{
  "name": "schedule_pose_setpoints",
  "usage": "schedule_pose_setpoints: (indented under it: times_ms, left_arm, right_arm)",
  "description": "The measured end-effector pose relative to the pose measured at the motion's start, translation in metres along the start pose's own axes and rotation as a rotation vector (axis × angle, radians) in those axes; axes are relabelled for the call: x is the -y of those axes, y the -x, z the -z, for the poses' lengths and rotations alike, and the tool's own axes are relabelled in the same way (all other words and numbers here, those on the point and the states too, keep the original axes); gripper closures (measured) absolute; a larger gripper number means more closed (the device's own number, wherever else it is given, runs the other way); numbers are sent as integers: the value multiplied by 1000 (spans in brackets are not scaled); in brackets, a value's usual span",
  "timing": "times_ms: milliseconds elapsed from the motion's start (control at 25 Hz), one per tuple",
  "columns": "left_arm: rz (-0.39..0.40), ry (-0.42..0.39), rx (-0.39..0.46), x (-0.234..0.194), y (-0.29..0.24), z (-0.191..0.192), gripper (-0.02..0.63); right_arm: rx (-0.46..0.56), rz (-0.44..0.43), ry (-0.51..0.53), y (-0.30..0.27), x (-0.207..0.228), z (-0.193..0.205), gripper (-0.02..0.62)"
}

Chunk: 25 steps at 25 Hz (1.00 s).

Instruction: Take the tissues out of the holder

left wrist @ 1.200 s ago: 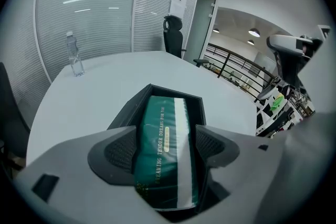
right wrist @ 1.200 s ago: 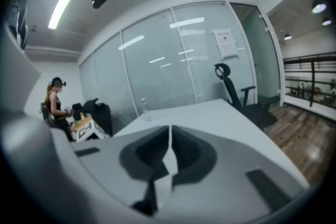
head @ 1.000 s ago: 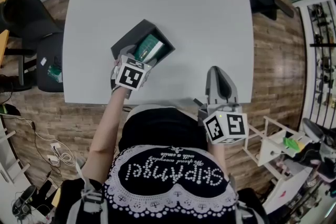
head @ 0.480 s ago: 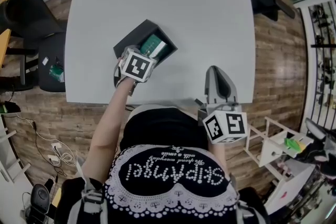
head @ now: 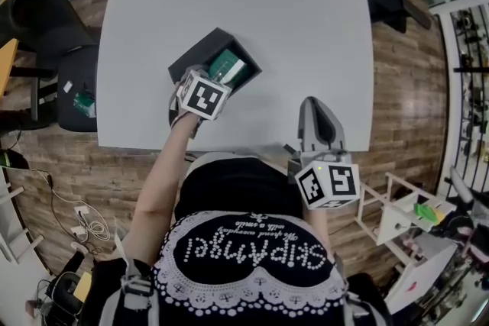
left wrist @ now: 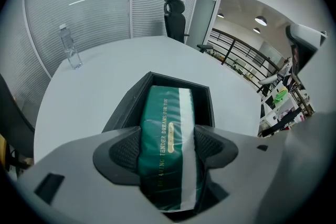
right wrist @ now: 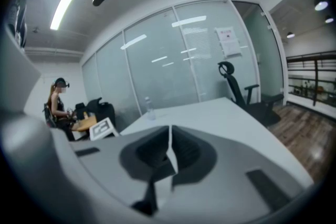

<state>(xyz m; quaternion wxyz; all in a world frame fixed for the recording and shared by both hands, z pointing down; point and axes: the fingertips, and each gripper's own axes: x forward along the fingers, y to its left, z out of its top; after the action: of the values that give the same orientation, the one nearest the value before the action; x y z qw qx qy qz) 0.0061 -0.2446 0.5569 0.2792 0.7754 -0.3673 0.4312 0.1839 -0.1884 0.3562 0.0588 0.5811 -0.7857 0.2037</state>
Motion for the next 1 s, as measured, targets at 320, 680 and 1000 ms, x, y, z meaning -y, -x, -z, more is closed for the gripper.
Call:
schedule_pose_setpoints:
  times_ms: [320,680,1000]
  left_arm:
    - [7,-18,0,0,10,0,272]
    - [-7,16,190,2,65,-37,272]
    - [-93,57,433,-9,131,-79,272]
  right_arm:
    - [6,0,3,1,1,-2,560]
    - [14,-25,16,1,-4,-4,559]
    - [28,-45,35,2,-5,-10,560]
